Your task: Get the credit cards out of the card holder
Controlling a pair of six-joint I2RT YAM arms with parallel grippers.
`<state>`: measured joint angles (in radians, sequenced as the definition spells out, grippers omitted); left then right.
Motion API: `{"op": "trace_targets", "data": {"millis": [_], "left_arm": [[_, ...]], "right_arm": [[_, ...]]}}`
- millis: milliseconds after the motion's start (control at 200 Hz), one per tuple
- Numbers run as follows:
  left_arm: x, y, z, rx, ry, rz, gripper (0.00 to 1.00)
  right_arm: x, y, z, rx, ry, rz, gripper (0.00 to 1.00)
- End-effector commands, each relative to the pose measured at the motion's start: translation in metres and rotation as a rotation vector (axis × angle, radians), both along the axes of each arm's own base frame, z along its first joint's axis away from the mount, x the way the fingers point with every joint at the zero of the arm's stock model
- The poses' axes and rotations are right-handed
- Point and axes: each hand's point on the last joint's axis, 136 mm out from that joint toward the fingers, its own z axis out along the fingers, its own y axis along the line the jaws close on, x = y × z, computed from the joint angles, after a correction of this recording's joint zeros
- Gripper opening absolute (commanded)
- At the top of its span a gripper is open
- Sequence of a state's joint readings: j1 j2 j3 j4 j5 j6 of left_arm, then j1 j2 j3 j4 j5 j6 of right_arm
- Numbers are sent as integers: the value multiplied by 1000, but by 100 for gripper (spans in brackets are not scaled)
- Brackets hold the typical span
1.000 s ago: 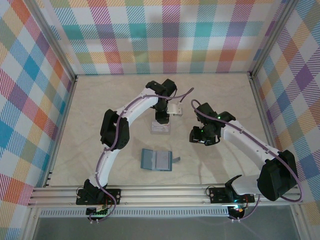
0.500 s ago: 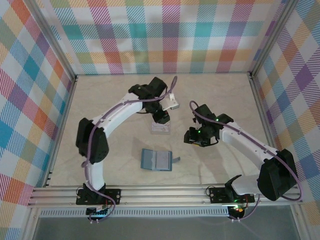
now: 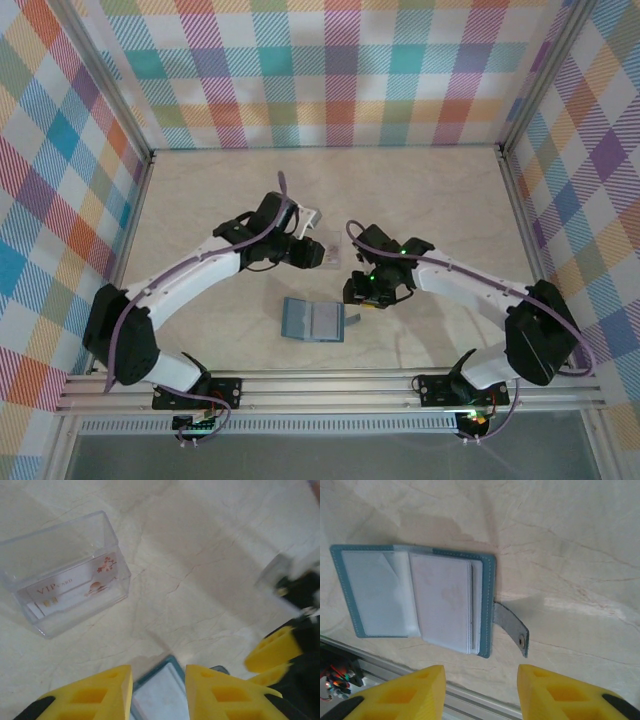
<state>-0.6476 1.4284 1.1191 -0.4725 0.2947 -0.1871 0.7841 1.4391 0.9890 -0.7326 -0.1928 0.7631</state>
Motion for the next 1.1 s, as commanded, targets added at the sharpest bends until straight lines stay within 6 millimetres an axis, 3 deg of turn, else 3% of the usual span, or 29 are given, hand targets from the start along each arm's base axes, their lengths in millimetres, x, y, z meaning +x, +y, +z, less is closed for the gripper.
{"op": "trace_targets", "data": {"millis": [0, 180, 375, 565, 835, 1100], "left_arm": [[-5, 1, 17, -127, 10, 112, 34], [-17, 35, 1, 4, 75, 240, 38], [-34, 40, -19, 21, 212, 282, 37], [-44, 32, -33, -44, 284, 331, 37], [-59, 31, -37, -16, 273, 346, 37], [-70, 10, -46, -26, 295, 307, 36]], "right_arm": [[0, 14, 2, 10, 3, 0, 44], [-5, 25, -6, 9, 18, 21, 44], [-9, 29, -19, -7, 49, 55, 44], [-13, 24, -36, -61, 63, 65, 44], [-15, 6, -54, -149, 65, 63, 41], [-21, -2, -70, -172, 82, 56, 39]]}}
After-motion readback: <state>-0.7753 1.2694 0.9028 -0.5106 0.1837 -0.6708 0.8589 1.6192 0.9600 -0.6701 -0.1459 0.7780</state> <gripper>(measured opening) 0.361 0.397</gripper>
